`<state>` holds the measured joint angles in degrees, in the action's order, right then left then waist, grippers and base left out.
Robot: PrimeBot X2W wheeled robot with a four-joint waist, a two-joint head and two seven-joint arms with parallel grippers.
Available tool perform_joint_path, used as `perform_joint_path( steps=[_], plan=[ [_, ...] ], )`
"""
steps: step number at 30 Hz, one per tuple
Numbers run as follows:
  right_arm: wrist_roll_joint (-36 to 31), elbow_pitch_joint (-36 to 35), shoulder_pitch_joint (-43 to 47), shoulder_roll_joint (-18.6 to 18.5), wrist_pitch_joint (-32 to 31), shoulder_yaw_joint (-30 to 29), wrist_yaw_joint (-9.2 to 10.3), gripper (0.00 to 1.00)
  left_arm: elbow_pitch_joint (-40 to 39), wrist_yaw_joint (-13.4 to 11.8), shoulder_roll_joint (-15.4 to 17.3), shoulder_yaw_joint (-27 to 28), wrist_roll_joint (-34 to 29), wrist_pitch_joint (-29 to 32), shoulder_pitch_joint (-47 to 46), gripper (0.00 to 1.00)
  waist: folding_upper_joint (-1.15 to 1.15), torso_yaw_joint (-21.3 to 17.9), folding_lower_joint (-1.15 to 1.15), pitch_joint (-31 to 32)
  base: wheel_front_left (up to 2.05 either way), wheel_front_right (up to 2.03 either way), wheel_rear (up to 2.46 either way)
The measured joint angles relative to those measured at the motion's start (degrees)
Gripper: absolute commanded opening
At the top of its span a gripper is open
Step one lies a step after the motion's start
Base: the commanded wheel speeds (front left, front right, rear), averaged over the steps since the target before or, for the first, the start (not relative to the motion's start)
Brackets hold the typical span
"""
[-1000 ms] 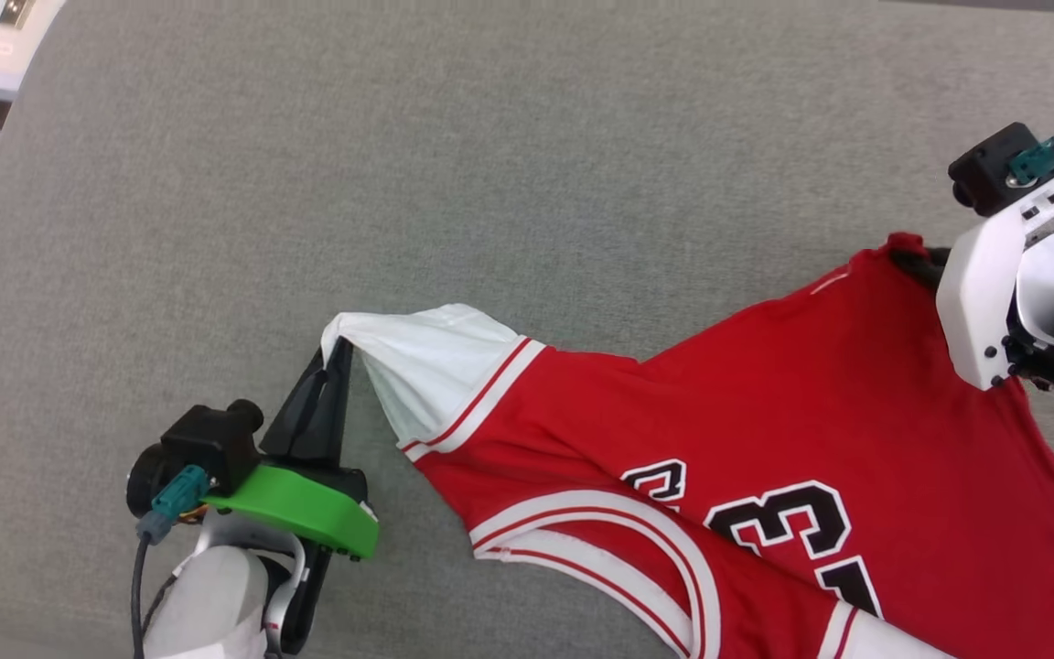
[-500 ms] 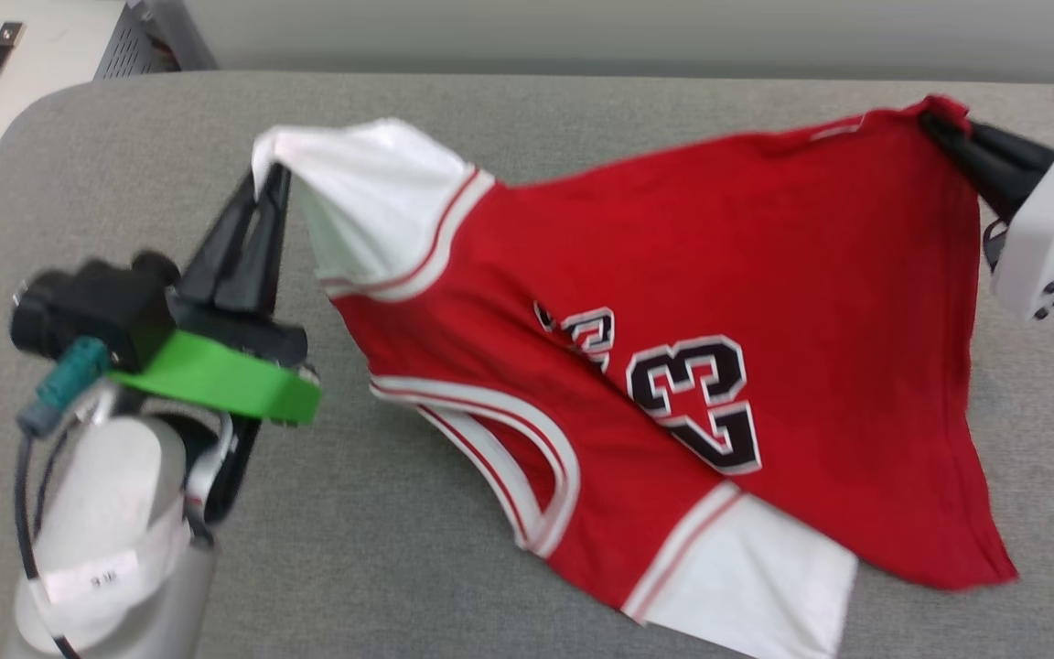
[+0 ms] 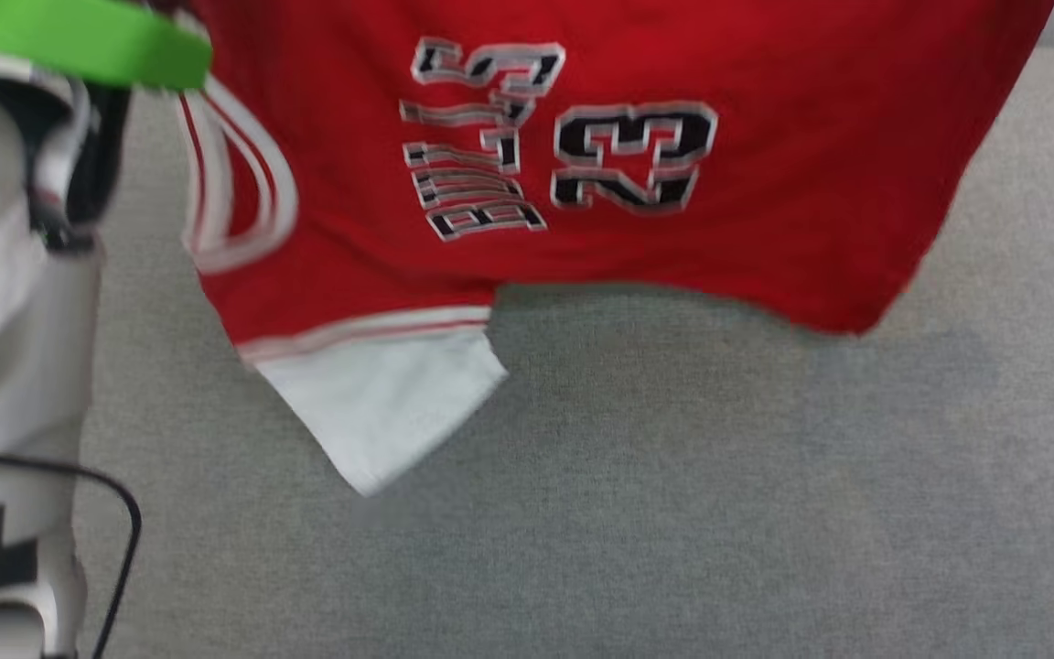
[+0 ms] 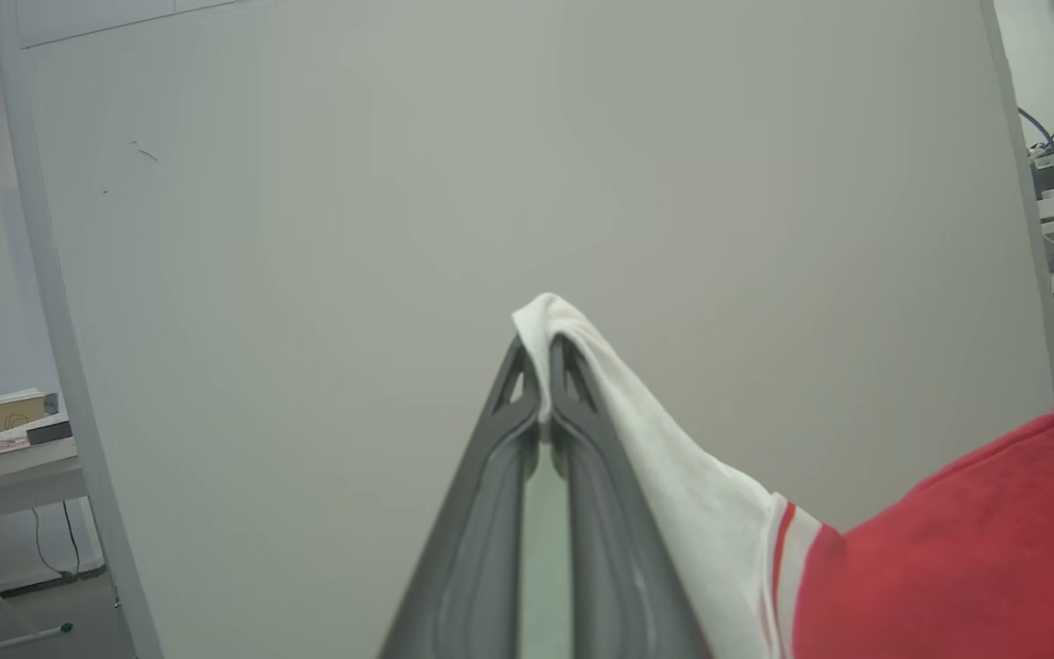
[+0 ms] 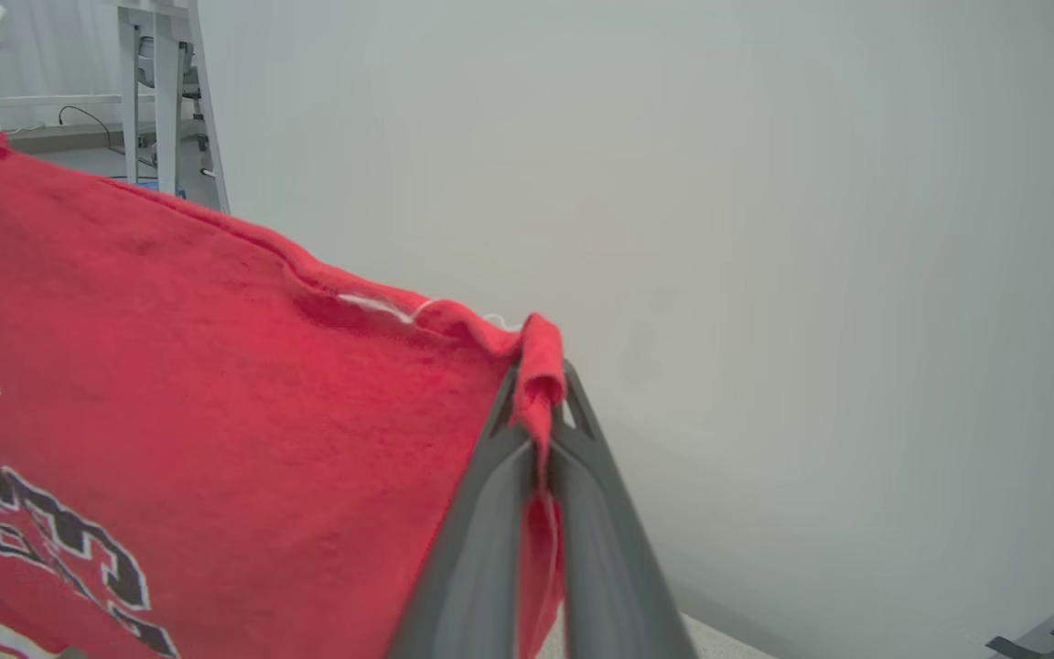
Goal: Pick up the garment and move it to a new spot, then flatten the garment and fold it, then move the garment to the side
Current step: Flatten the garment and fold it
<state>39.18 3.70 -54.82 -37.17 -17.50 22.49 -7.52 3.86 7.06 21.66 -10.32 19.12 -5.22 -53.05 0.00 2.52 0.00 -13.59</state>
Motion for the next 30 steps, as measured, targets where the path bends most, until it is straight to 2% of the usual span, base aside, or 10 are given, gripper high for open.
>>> perform_joint_path(
  steps=[5, 9, 18, 23, 30],
  plan=[
    [-3.70, 2.47, -8.98, 1.21, -0.98, -1.13, 0.00, 0.00, 4.69, 0.04, 0.57, -1.92, -0.48, -0.04, -12.43, 0.00, 0.00, -0.26, 0.00, -4.38, 0.00, 0.00, 0.00],
    [-6.23, 7.04, -18.09, 3.23, -0.24, -2.31, 0.00, 0.00, 9.81, 0.23, 1.58, -3.19, -0.42, -0.69, -22.40, 0.00, 0.00, -0.37, 0.00, -8.43, 0.00, 0.00, 0.00],
    [-12.34, 20.11, -38.17, 7.00, 5.77, 1.03, 0.00, 0.00, 22.02, 0.26, 3.21, -7.94, 0.89, -4.43, -42.59, 0.00, 0.00, -0.52, -0.01, -17.29, 0.00, 0.00, 0.00],
    [-13.15, 26.98, -44.87, 9.13, 10.35, 3.05, 0.00, 0.00, 27.03, 0.26, 3.72, -9.42, 2.58, -6.69, -47.96, 0.00, 0.00, -0.74, -0.01, -20.61, 0.00, 0.00, 0.00],
    [-11.56, 33.46, -45.68, 9.87, 14.05, 8.72, 0.00, 0.00, 30.37, 0.26, 5.72, -13.48, 5.69, -8.50, -48.04, 0.00, 0.00, -1.07, -0.01, -22.56, 0.00, 0.00, 0.00]
  ],
)
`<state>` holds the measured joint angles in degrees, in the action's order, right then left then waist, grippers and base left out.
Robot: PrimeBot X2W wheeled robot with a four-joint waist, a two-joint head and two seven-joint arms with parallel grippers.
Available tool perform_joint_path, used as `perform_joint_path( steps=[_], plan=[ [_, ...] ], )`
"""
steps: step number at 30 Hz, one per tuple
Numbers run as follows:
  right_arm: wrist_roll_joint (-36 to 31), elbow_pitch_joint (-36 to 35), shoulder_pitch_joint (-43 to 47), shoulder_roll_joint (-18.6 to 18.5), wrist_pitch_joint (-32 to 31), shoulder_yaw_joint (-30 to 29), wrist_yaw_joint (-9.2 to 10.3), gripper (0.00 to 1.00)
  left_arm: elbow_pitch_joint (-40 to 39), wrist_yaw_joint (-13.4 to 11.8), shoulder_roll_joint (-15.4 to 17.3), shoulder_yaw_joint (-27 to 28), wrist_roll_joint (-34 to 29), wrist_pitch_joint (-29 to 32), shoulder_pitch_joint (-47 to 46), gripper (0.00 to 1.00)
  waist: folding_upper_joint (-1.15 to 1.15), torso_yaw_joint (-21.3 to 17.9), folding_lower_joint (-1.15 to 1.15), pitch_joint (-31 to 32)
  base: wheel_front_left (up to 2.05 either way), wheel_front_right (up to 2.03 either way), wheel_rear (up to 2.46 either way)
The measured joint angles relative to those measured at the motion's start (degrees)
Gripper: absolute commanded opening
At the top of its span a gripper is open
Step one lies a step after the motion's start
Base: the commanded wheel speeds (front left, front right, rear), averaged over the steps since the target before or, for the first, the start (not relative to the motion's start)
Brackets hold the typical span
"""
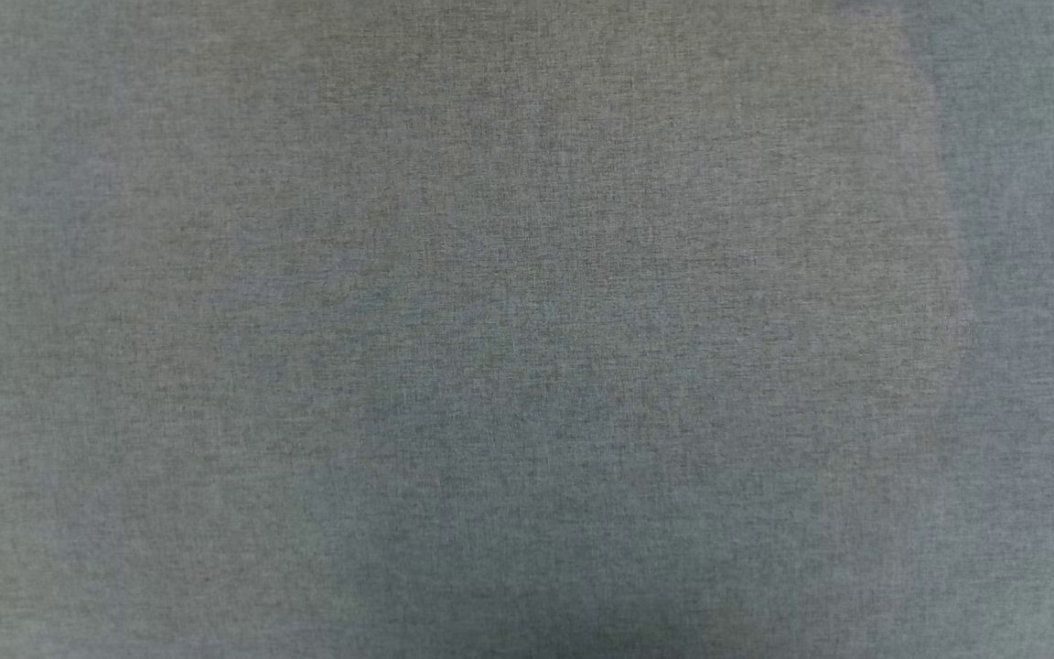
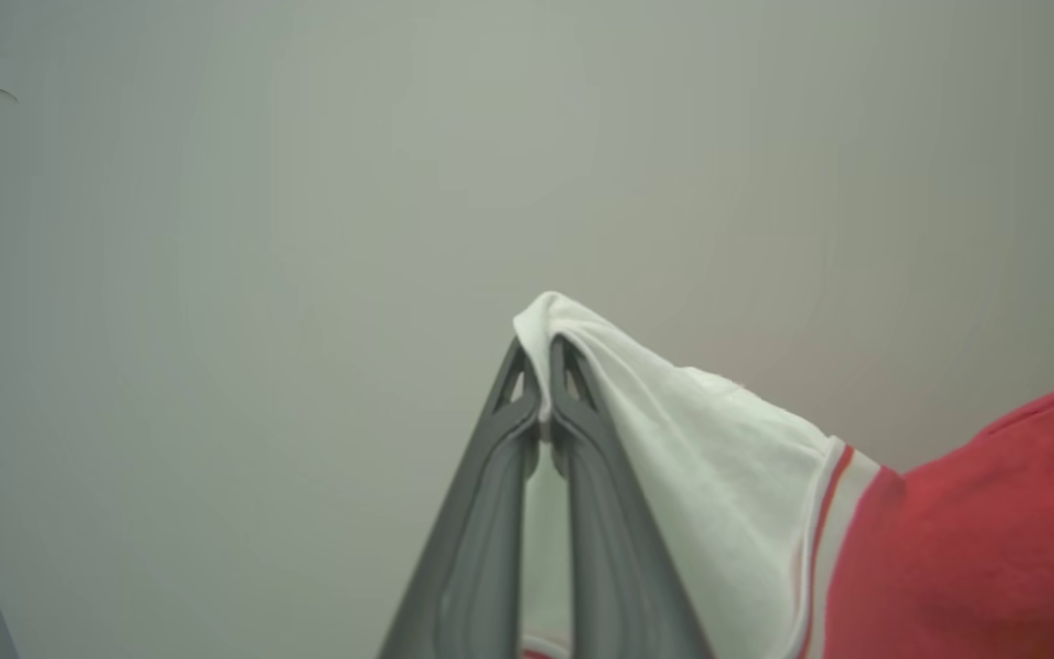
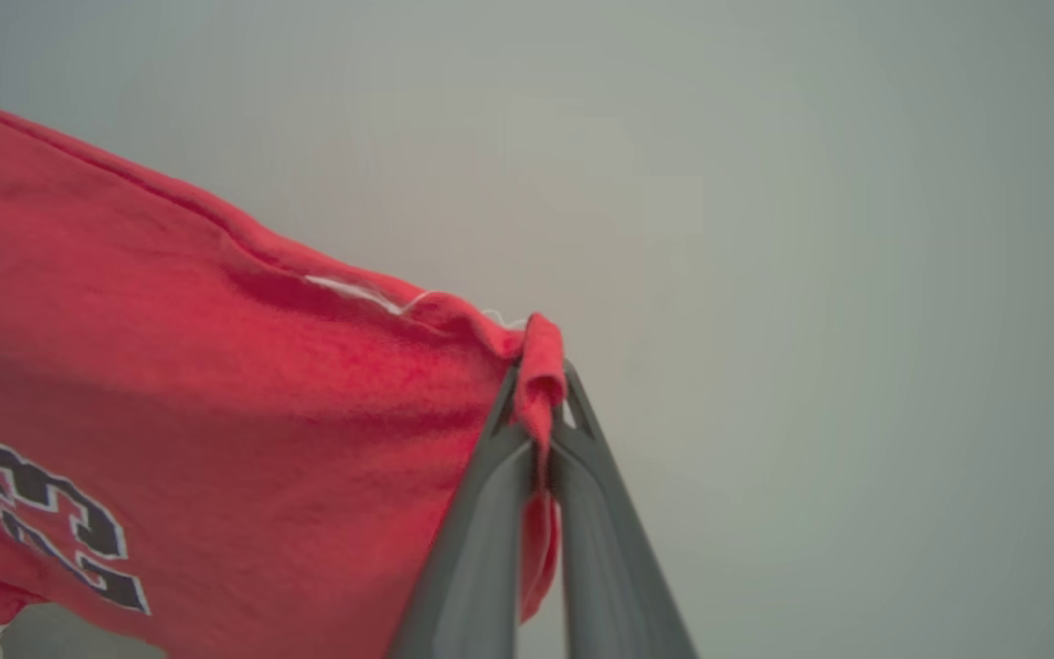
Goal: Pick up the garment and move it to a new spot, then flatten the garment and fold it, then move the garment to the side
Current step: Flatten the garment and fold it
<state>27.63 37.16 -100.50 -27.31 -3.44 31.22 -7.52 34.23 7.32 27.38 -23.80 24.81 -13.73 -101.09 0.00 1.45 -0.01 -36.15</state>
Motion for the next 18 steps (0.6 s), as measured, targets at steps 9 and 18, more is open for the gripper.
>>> perform_joint_path(
  steps=[9, 18],
  plan=[
    [5.43, 2.22, 7.19, 0.89, 4.81, 6.69, 0.00, 0.00, -3.04, 0.00, 2.49, -2.32, 3.99, -0.88, 10.94, 0.00, 0.00, -0.23, 0.00, 1.25, 0.00, 0.00, 0.00],
    [12.93, -0.26, 21.23, -0.01, 8.23, 13.51, 0.00, 0.00, -13.35, -1.47, 5.39, 3.15, 6.03, -0.93, 35.37, 0.00, 0.00, -0.99, 0.01, 6.07, 0.00, 0.00, 0.00]
  ],
)
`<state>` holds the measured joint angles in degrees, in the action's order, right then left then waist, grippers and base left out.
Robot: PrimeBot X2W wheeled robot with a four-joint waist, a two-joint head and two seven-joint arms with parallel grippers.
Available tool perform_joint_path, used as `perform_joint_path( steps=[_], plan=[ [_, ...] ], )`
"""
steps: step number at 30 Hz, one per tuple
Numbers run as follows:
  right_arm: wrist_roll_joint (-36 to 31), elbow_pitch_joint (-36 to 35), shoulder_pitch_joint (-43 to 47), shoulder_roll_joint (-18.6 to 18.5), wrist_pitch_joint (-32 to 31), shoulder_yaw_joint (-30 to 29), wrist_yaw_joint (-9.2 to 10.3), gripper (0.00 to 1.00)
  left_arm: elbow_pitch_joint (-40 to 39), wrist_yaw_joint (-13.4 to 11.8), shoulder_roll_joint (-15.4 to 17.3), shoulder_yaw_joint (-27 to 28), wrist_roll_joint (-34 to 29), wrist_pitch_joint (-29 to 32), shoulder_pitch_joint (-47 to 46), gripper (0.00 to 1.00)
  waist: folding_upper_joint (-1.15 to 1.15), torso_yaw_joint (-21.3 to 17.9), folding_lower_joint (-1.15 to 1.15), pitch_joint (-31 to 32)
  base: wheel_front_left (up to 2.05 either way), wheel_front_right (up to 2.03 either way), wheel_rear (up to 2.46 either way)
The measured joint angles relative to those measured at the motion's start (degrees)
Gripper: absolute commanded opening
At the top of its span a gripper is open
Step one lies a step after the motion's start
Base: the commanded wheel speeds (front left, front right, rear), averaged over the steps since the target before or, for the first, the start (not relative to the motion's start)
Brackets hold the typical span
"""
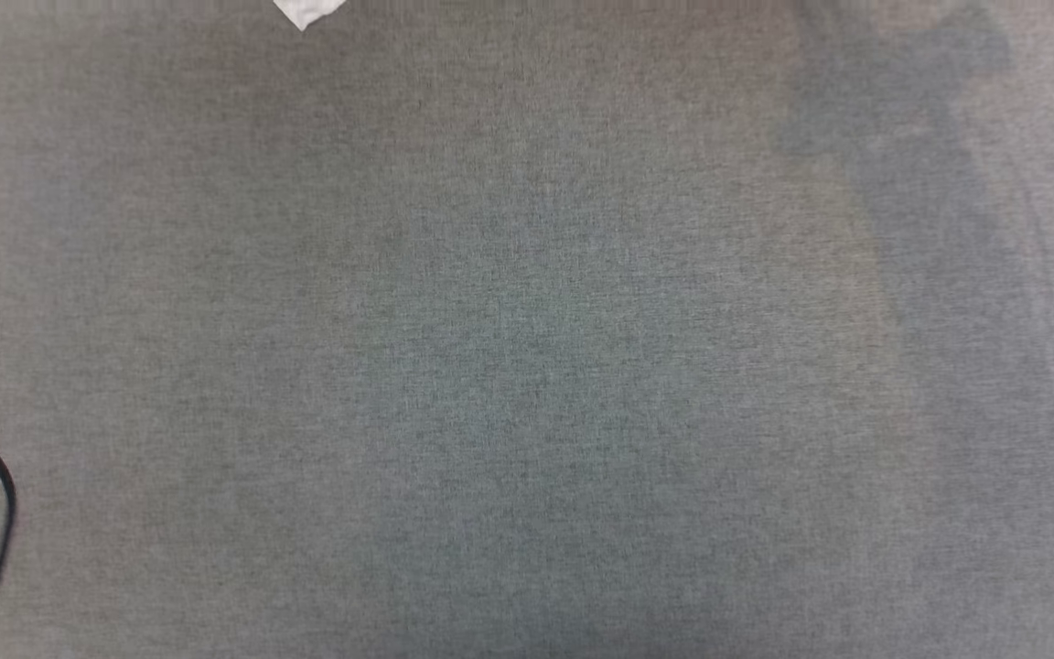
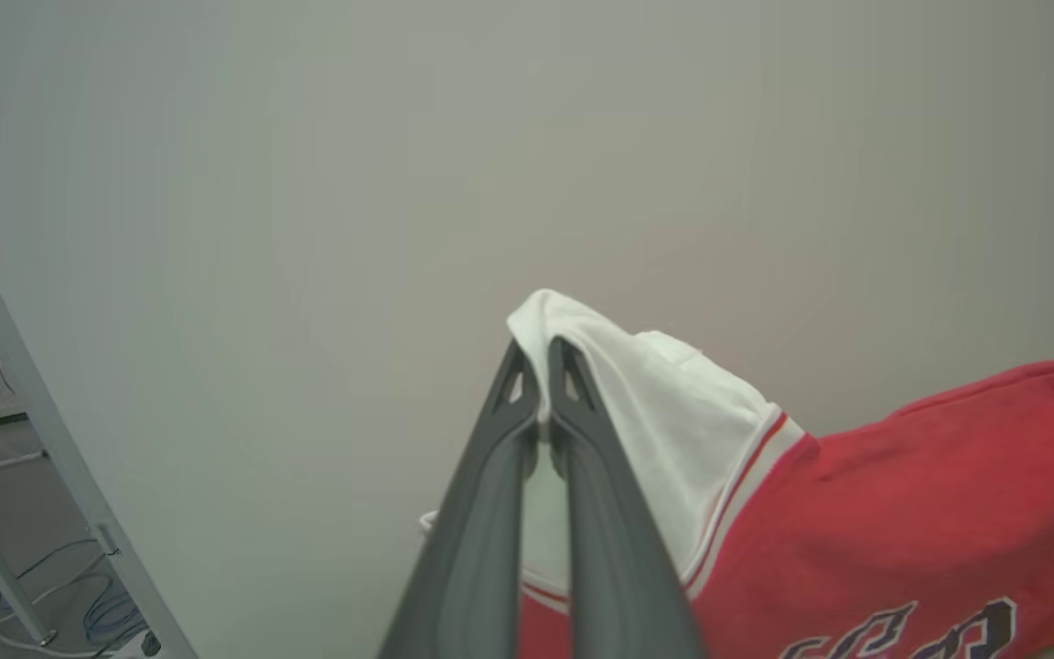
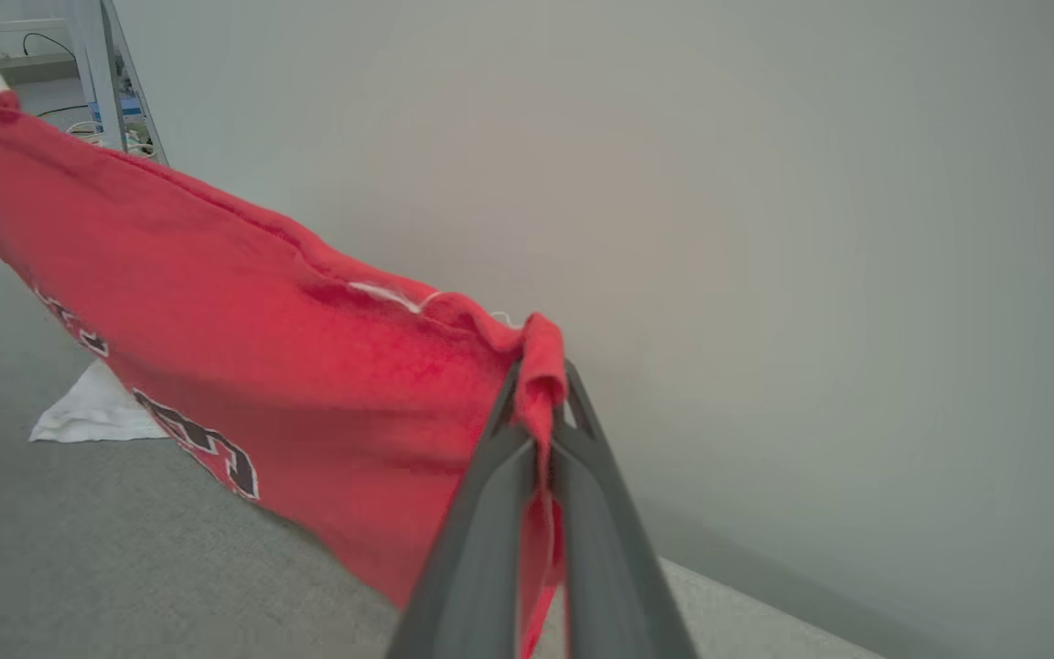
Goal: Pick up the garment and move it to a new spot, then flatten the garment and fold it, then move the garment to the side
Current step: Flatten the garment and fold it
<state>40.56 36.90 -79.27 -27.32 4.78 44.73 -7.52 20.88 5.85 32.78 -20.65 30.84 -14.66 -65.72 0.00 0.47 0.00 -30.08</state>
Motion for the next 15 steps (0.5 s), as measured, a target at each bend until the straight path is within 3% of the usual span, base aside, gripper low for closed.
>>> perform_joint_path(
  steps=[12, 13, 15],
  plan=[
    [7.42, -5.86, 21.72, -6.33, 2.45, 8.09, 0.00, 0.00, -13.51, -3.72, -1.12, 5.94, 0.46, 0.00, 36.69, 0.00, 0.00, 0.05, 0.01, 9.63, 0.00, 0.00, 0.00],
    [8.20, -7.23, 27.61, -7.55, 2.49, 9.83, -0.01, 0.00, -15.04, -4.37, -2.05, 7.03, 0.77, 0.00, 45.09, 0.00, 0.00, 0.08, 0.01, 12.30, 0.00, 0.00, 0.00],
    [8.99, -8.37, 31.29, -8.42, 2.53, 10.38, 0.00, 0.00, -15.93, -4.67, -2.49, 7.25, 1.20, 0.01, 50.88, 0.00, 0.00, 0.09, 0.01, 14.24, 0.00, 0.00, 0.00]
  ],
)
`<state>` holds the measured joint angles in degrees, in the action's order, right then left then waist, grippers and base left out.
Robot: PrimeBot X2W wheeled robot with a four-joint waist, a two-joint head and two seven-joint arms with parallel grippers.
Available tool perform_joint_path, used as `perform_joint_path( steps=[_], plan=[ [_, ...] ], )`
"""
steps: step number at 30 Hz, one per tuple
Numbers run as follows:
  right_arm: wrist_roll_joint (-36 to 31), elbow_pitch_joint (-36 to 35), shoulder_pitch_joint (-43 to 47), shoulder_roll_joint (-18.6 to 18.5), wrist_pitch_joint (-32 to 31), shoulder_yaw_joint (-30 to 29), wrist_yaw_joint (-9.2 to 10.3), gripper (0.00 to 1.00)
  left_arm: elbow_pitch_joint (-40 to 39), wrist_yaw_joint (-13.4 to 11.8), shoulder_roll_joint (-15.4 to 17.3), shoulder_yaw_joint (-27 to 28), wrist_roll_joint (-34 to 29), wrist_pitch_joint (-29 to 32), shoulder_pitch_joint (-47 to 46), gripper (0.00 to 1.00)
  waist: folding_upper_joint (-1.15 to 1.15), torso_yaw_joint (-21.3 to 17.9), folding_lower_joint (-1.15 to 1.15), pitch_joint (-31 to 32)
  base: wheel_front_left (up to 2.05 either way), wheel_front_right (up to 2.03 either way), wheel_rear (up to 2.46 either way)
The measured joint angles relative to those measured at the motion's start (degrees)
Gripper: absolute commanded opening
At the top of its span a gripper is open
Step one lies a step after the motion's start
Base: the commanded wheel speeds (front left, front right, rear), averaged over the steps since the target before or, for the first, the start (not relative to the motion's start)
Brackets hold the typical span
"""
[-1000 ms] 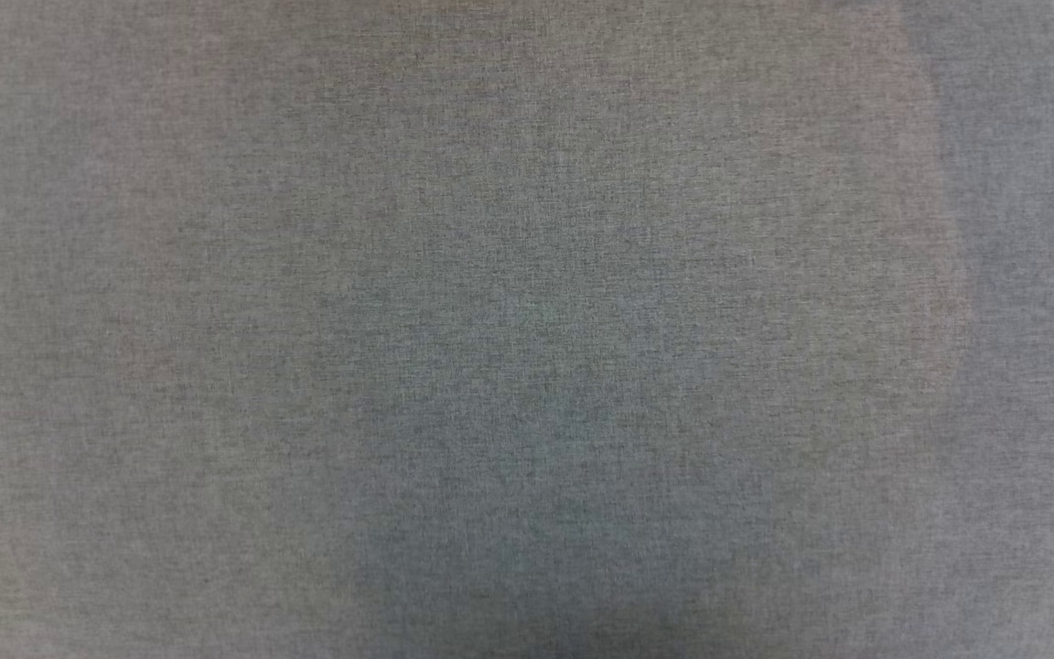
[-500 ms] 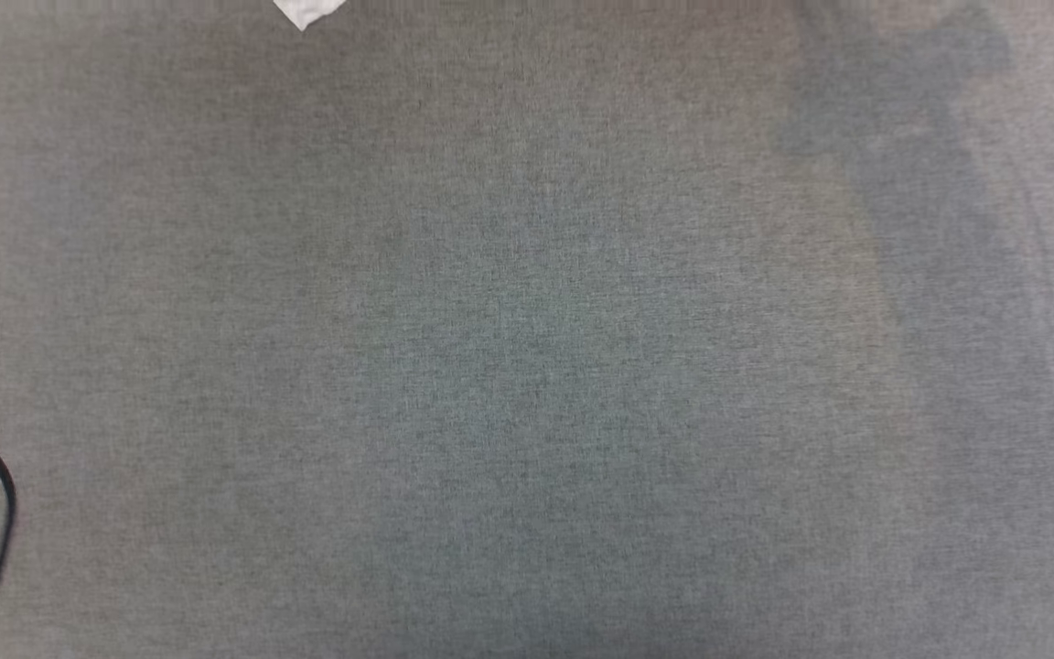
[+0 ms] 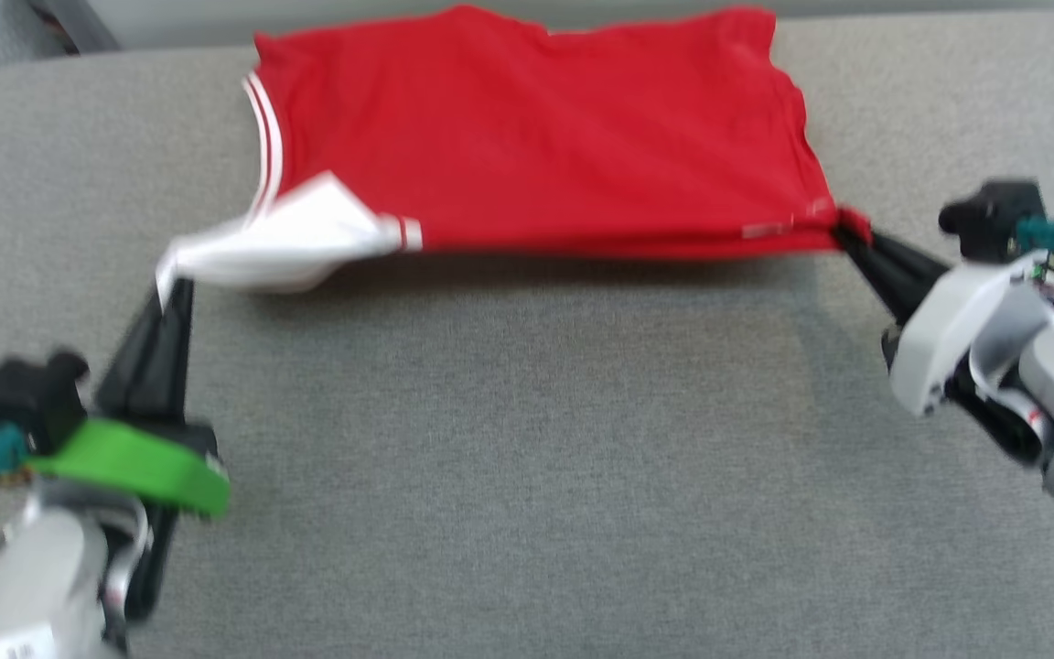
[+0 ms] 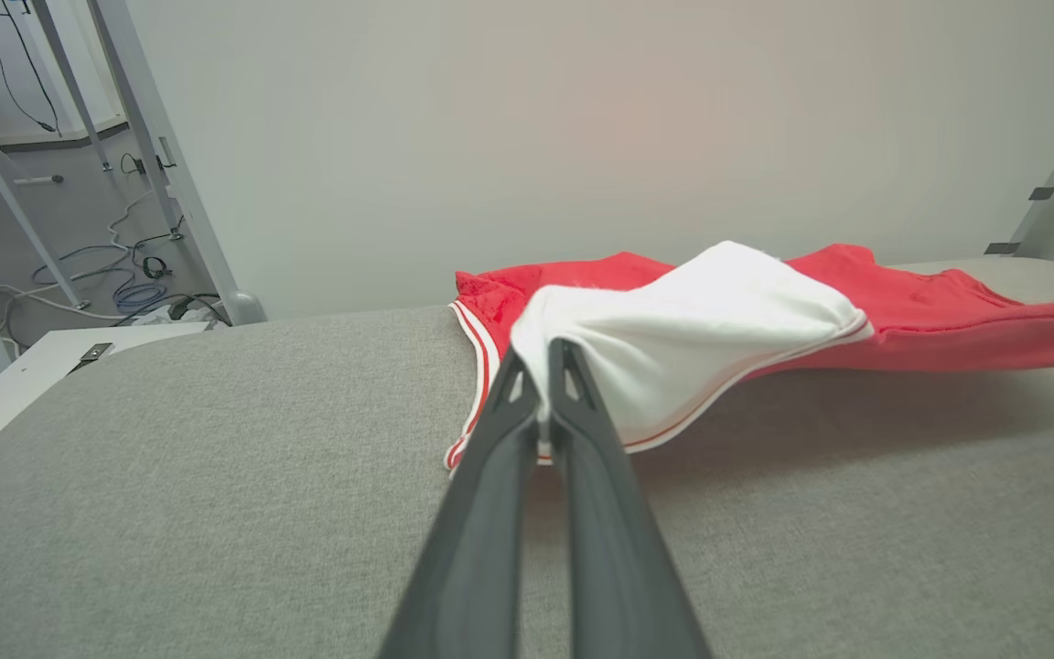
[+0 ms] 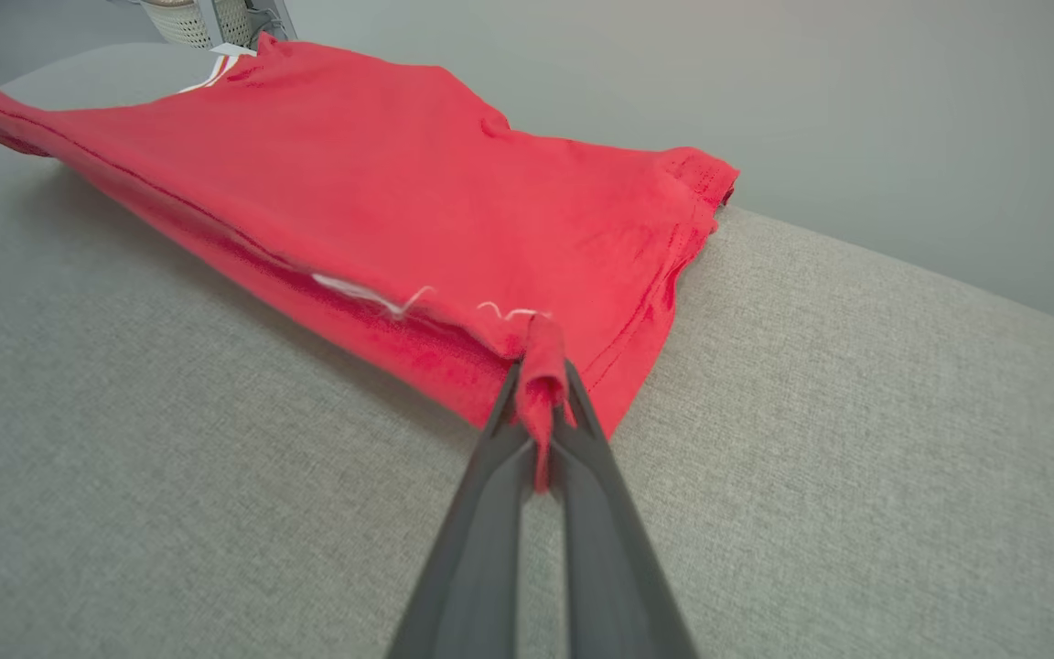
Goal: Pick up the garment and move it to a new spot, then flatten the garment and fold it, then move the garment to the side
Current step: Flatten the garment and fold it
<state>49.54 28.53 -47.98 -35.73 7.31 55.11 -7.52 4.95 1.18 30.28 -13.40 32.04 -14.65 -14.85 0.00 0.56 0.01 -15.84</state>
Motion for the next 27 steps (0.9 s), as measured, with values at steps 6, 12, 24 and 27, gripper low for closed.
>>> perform_joint_path(
  steps=[6, 12, 24, 27],
  plan=[
    [1.53, -3.69, 9.07, -3.12, -0.33, 0.79, 0.00, 0.00, -3.23, 0.64, -1.41, -0.16, 3.49, 0.01, 13.13, 0.00, 0.00, 0.01, 0.00, 5.10, 0.00, 0.00, 0.00],
    [2.29, -6.38, 18.05, -5.01, -0.59, -0.14, 0.00, 0.00, -3.33, 1.20, -1.53, -1.10, 6.50, 0.15, 22.31, 0.00, 0.00, 0.11, 0.00, 9.21, 0.00, 0.00, 0.00],
    [2.66, -12.40, 34.02, -7.87, -5.01, -5.59, 0.00, 0.00, -4.11, 2.79, -1.46, -4.10, 12.44, 5.65, 32.81, 0.00, 0.00, 1.02, 0.00, 14.34, 0.00, 0.00, 0.00],
    [2.40, -13.74, 36.49, -7.90, -6.11, -7.46, 0.00, 0.00, -4.57, 3.16, -1.41, -4.59, 13.84, 6.62, 34.73, 0.00, 0.00, 0.94, 0.00, 15.07, 0.00, 0.00, 0.00]
  ],
)
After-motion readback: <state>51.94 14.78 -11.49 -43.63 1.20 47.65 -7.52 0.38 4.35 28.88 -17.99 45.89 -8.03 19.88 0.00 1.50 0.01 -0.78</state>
